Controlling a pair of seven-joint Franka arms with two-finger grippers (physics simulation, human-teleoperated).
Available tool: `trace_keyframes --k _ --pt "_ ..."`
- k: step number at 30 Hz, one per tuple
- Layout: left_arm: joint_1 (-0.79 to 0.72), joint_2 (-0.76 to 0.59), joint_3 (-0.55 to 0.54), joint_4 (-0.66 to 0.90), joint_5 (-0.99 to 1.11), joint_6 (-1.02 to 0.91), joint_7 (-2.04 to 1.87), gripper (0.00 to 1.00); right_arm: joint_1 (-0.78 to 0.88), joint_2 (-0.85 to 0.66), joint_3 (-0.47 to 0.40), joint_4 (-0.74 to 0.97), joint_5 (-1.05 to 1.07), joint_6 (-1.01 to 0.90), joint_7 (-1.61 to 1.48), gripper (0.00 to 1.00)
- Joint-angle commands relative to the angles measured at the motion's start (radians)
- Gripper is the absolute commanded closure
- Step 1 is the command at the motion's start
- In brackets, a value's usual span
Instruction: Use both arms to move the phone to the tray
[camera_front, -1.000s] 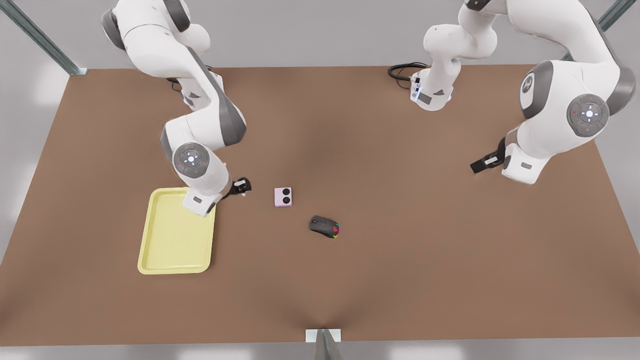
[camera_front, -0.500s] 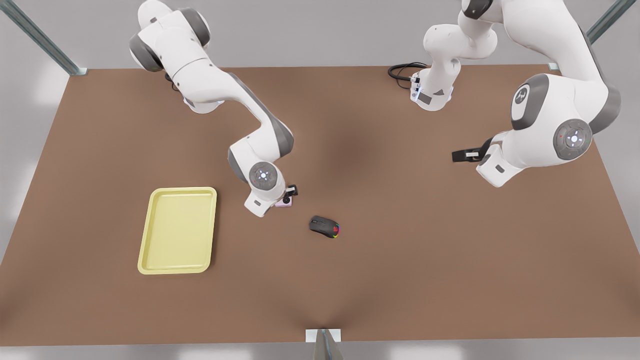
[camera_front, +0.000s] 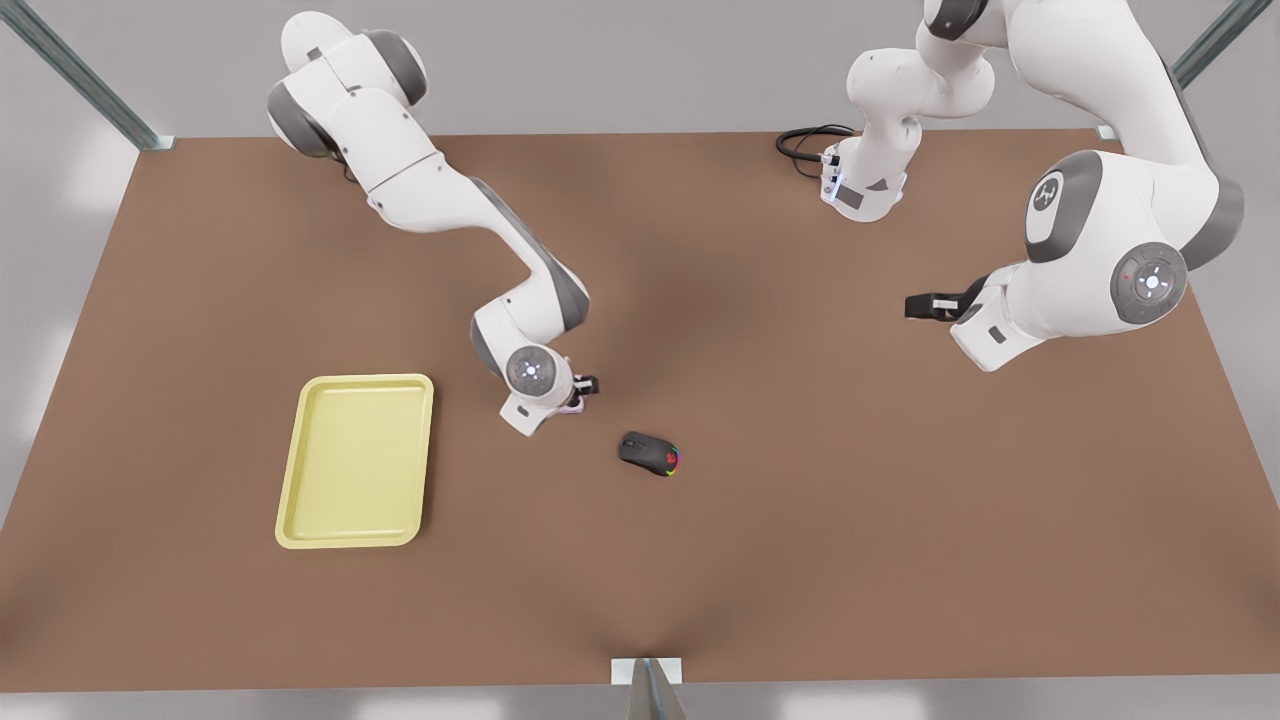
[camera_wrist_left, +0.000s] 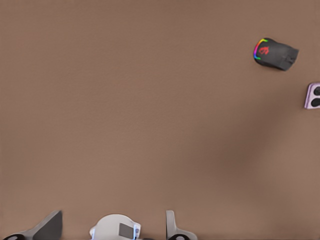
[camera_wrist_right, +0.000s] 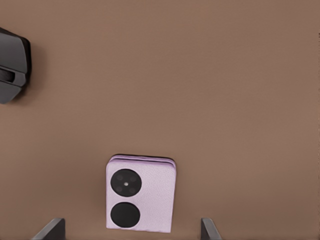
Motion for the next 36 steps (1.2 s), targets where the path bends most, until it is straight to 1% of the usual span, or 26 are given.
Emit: trace_keyframes --k 1,4,6,7,8,18,21,22,23,25,26,31,32,33,36 --pt "0.001 -0.002 0.000 0.004 0.000 -0.001 0.102 0.00 -0.015 -0.006 0.000 -0.047 0.001 0.119 -0.067 0.00" --pt "0.001 -0.008 0.000 0.033 -0.001 0.000 0.105 0.00 -0.008 -0.008 0.000 -0.085 -0.001 0.190 -0.123 0.00" --pt "0.000 -0.056 -0.009 0.055 0.008 -0.006 0.086 0.00 -0.004 -0.016 0.000 -0.091 -0.016 0.202 -0.162 0.00" --pt "0.000 -0.068 0.003 0.053 0.017 -0.004 0.100 0.00 -0.001 -0.022 0.000 -0.093 -0.017 0.202 -0.162 0.00" --pt "0.001 -0.064 0.003 0.053 0.046 0.002 0.100 0.00 0.000 -0.025 0.000 -0.091 -0.017 0.202 -0.162 0.00" --pt "0.004 -0.064 0.005 0.032 0.048 -0.027 0.100 0.00 0.020 -0.013 0.000 -0.088 -0.022 0.222 -0.154 0.00" --pt "0.004 -0.062 0.005 0.030 0.052 -0.027 0.100 0.00 0.014 -0.003 0.000 -0.110 -0.063 0.223 -0.162 0.00" --pt "0.004 -0.062 0.005 0.032 0.052 -0.027 0.100 0.00 0.011 -0.005 0.000 -0.157 -0.063 0.292 -0.162 0.00" --pt "0.004 -0.062 0.005 0.030 0.052 -0.029 0.100 0.00 0.014 -0.003 0.000 -0.179 -0.063 0.314 -0.162 0.00" --pt "0.004 -0.062 0.003 0.030 0.052 -0.032 0.100 0.00 0.019 -0.003 -0.002 -0.165 -0.066 0.303 -0.154 0.00" --pt "0.004 -0.062 0.003 0.032 0.052 -0.032 0.100 0.00 0.020 -0.005 -0.002 -0.153 -0.080 0.266 -0.154 0.00" --pt "0.004 -0.064 0.002 0.032 0.052 -0.032 0.089 0.00 0.025 -0.005 -0.002 -0.147 -0.111 0.265 -0.151 0.00" --pt "0.004 -0.062 0.002 0.032 0.052 -0.032 0.091 0.00 0.048 0.003 -0.003 -0.130 -0.116 0.256 -0.143 0.00" --pt "0.004 -0.062 0.003 0.032 0.052 -0.032 0.092 0.00 0.049 0.018 -0.003 -0.082 -0.149 0.190 -0.094 0.00" --pt "0.004 -0.062 0.003 0.035 0.054 -0.030 0.095 0.00 0.049 0.021 -0.002 -0.087 -0.152 0.197 -0.084 0.00"
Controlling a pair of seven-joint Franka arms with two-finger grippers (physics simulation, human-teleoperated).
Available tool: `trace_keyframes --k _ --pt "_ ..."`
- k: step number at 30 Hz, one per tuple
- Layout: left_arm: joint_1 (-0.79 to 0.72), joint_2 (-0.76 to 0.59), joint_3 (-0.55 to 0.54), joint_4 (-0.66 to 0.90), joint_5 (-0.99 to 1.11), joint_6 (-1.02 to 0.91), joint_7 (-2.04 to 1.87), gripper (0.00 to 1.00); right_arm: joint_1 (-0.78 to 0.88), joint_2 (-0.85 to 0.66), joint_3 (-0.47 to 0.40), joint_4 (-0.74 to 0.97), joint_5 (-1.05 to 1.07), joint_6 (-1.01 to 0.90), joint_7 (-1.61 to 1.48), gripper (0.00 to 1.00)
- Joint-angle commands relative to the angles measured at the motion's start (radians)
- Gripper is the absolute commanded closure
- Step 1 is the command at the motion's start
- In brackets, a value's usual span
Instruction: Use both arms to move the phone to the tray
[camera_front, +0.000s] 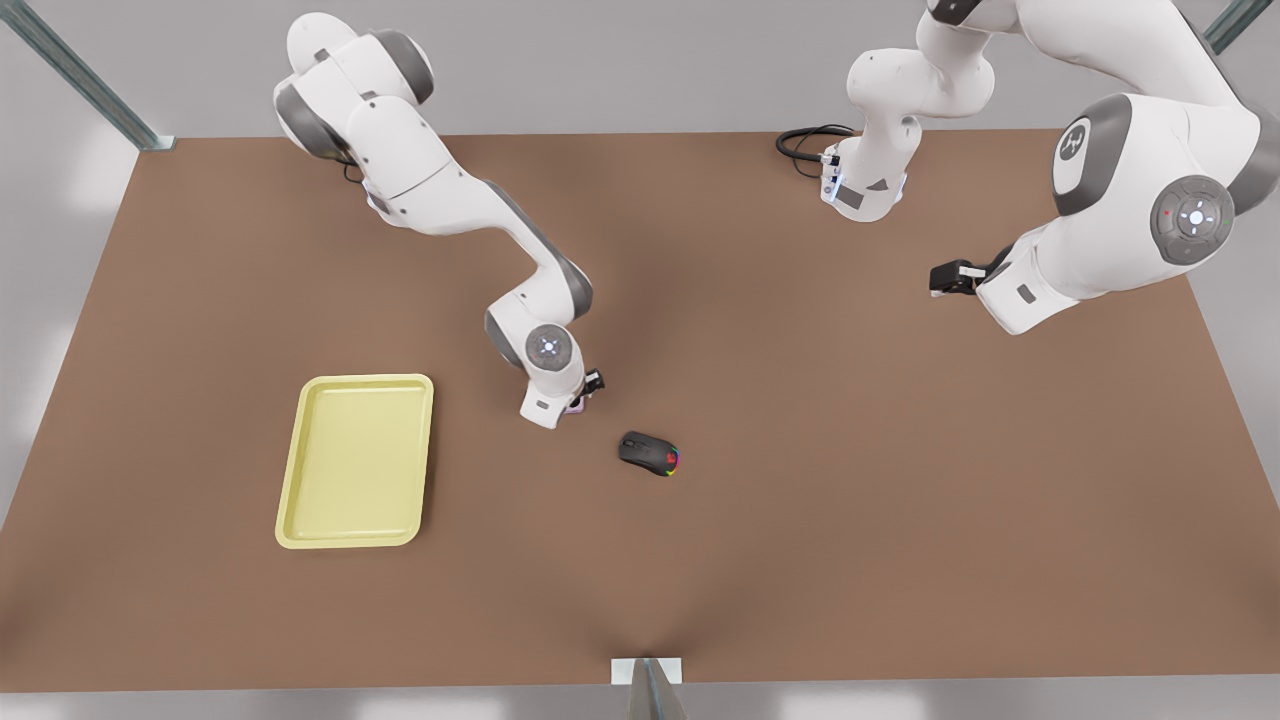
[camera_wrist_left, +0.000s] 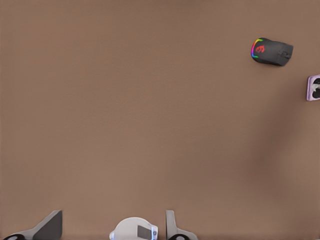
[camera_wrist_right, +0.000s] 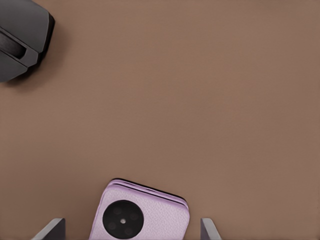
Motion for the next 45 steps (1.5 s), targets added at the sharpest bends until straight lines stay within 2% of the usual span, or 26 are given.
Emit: trace_keyframes --k 1,25,31,36,39,45 --pt "0.000 -0.001 0.000 0.001 0.000 -0.002 0.011 0.00 -0.002 0.002 0.000 -0.002 -0.014 -0.024 0.028 0.00" --pt "0.000 0.004 0.000 0.006 0.002 0.004 0.014 0.00 -0.007 0.046 0.000 -0.005 -0.004 -0.013 0.074 0.00" --pt "0.000 0.002 0.002 0.006 0.002 0.003 0.013 0.00 -0.003 0.046 0.002 -0.003 -0.002 -0.015 0.076 0.21" --pt "0.000 0.005 0.002 0.004 0.005 0.006 0.014 0.00 -0.022 -0.018 0.000 0.032 -0.001 -0.085 0.062 0.23" --pt "0.000 0.010 0.002 0.004 0.006 0.004 0.016 0.00 -0.161 -0.104 0.000 0.024 -0.001 -0.125 -0.030 0.23" --pt "0.000 0.016 0.000 0.004 0.042 0.004 0.014 0.00 -0.448 -0.144 0.000 0.017 -0.001 -0.130 -0.317 0.23"
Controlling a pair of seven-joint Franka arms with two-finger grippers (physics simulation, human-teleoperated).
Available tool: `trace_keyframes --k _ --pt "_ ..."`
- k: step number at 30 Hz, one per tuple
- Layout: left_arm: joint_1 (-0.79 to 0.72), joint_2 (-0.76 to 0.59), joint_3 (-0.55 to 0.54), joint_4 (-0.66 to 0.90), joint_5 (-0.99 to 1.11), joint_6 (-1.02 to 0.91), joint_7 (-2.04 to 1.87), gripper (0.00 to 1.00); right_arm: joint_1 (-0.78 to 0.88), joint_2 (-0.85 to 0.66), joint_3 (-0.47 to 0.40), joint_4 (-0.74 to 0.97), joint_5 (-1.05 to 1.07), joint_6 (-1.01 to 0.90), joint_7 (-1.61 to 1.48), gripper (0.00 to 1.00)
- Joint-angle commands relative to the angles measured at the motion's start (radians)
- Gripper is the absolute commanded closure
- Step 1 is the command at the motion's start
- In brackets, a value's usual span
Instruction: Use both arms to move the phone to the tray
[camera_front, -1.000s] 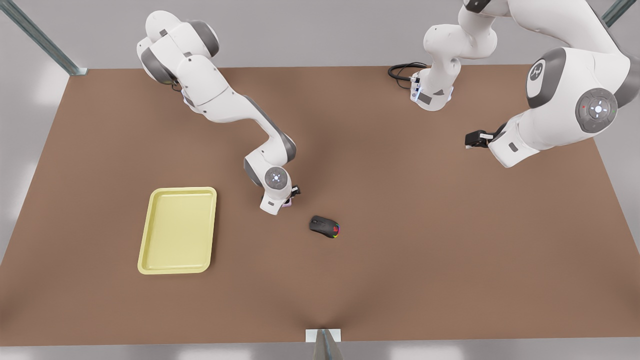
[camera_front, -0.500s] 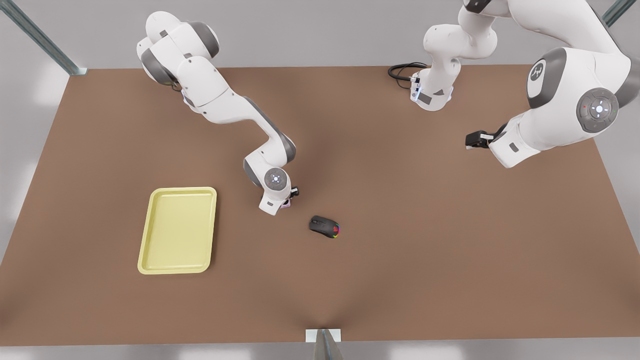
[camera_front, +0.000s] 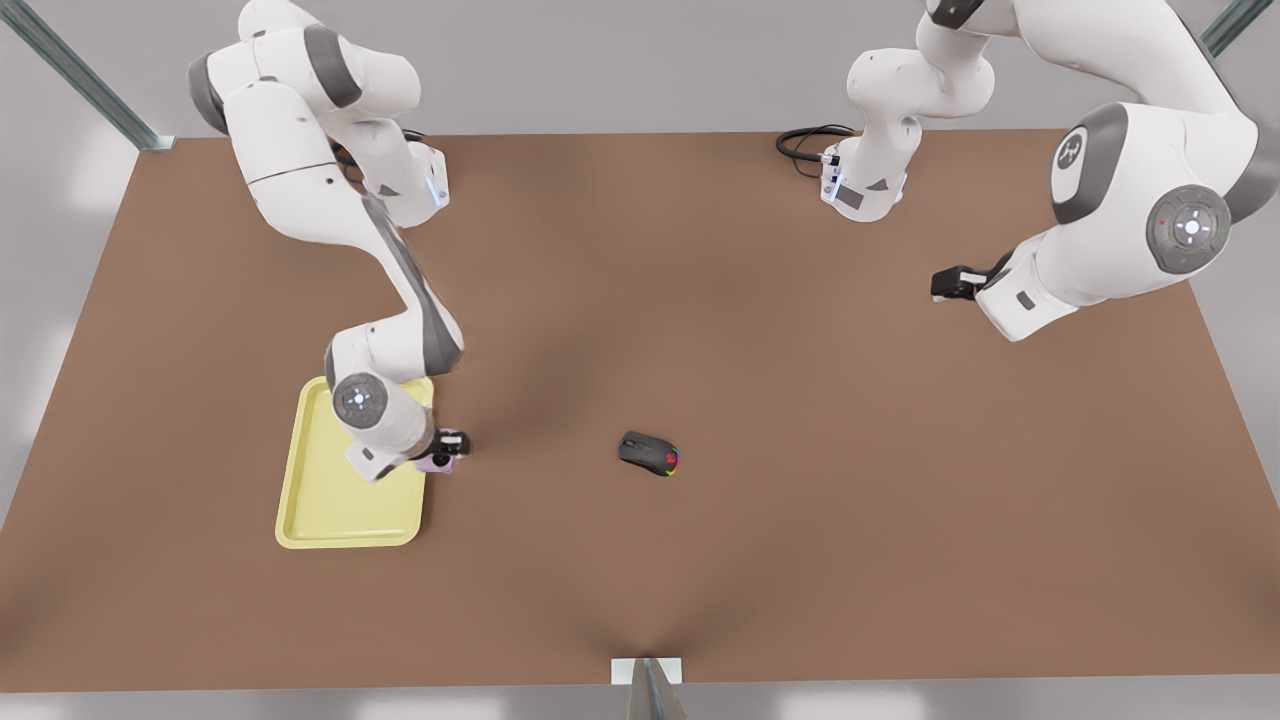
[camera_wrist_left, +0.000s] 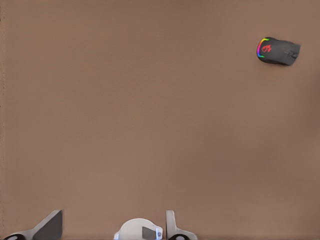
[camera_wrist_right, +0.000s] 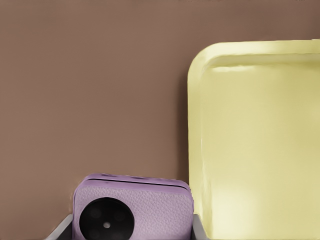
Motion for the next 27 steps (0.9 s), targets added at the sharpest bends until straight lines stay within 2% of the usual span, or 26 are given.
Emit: trace_keyframes --k 1,7,9,11,13,15,18,19,20,23,25,27 --pt "0.000 -0.001 -0.001 0.002 0.017 -0.002 -0.001 0.00 -0.062 -0.005 -0.001 0.002 -0.006 -0.036 -0.306 0.23" --pt "0.000 0.002 0.000 0.000 0.017 -0.002 -0.004 0.00 -0.247 0.038 -0.005 -0.011 -0.013 0.015 -0.534 0.23" --pt "0.000 -0.001 0.000 0.000 0.017 -0.005 0.004 0.00 -0.256 0.040 -0.005 -0.081 -0.012 0.021 -0.530 0.20" --pt "0.000 -0.001 0.000 -0.003 0.024 -0.003 0.001 0.00 -0.248 0.084 -0.005 -0.115 -0.009 0.061 -0.522 0.02" --pt "0.000 -0.001 0.000 -0.003 0.024 -0.002 -0.001 0.00 -0.242 0.097 -0.005 -0.106 -0.007 0.058 -0.514 0.00" --pt "0.000 -0.001 0.000 -0.003 0.024 -0.002 -0.001 0.00 -0.242 0.091 -0.005 -0.023 -0.010 0.015 -0.514 0.00" --pt "0.000 -0.003 0.000 0.000 0.024 -0.003 -0.004 0.00 -0.211 -0.026 0.002 0.029 -0.015 0.007 -0.444 0.00" --pt "0.000 -0.003 0.000 -0.001 0.024 -0.003 -0.005 0.00 -0.188 -0.078 0.002 0.070 -0.015 -0.088 -0.389 0.00" --pt "0.000 -0.003 0.000 -0.001 0.024 -0.006 -0.009 0.00 -0.151 -0.083 0.002 0.213 -0.016 -0.275 -0.313 0.00" --pt "-0.001 0.008 -0.004 -0.004 0.066 -0.006 -0.009 0.00 -0.090 -0.170 0.005 0.448 -0.024 -0.666 -0.133 0.00" --pt "-0.001 0.017 -0.006 -0.003 0.067 -0.006 -0.009 0.00 -0.087 -0.284 0.039 0.348 0.002 -0.698 -0.083 0.00" --pt "-0.001 0.015 -0.004 0.005 0.088 -0.008 -0.001 0.00 -0.089 -0.273 0.047 0.336 0.008 -0.668 -0.074 0.00"
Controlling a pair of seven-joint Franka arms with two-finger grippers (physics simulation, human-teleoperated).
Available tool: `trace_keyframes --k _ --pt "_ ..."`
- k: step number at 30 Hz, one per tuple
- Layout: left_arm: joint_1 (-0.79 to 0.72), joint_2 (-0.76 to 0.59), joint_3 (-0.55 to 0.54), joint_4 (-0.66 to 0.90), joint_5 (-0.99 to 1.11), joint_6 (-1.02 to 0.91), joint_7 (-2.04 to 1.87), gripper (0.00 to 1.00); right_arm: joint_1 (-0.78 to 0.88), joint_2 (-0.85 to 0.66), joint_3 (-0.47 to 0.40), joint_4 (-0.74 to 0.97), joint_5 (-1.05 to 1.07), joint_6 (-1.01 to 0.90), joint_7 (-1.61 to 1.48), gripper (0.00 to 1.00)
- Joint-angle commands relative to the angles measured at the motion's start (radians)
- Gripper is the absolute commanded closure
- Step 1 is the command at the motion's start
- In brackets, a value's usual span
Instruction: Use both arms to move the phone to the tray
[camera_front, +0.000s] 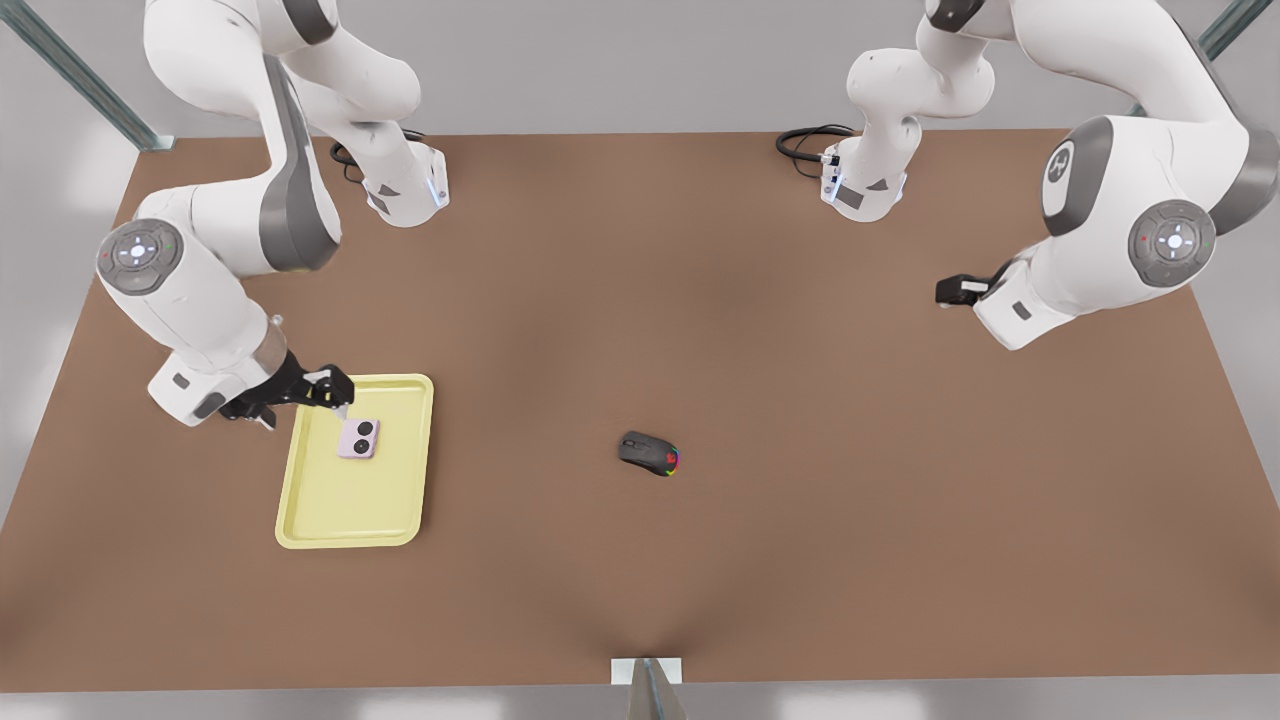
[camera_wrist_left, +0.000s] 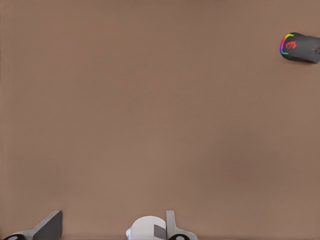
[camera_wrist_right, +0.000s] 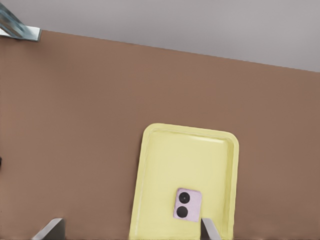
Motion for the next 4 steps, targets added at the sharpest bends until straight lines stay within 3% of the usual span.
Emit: trace_keyframes --k 1,4 --pt "0.001 0.000 0.000 0.003 0.022 -0.008 0.002 0.00 -0.006 0.023 0.005 -0.001 0.016 -0.182 0.161 0.00" --pt "0.001 0.000 0.000 0.003 0.033 -0.012 -0.006 0.00 -0.005 0.023 0.005 -0.001 0.062 -0.182 0.166 0.00"
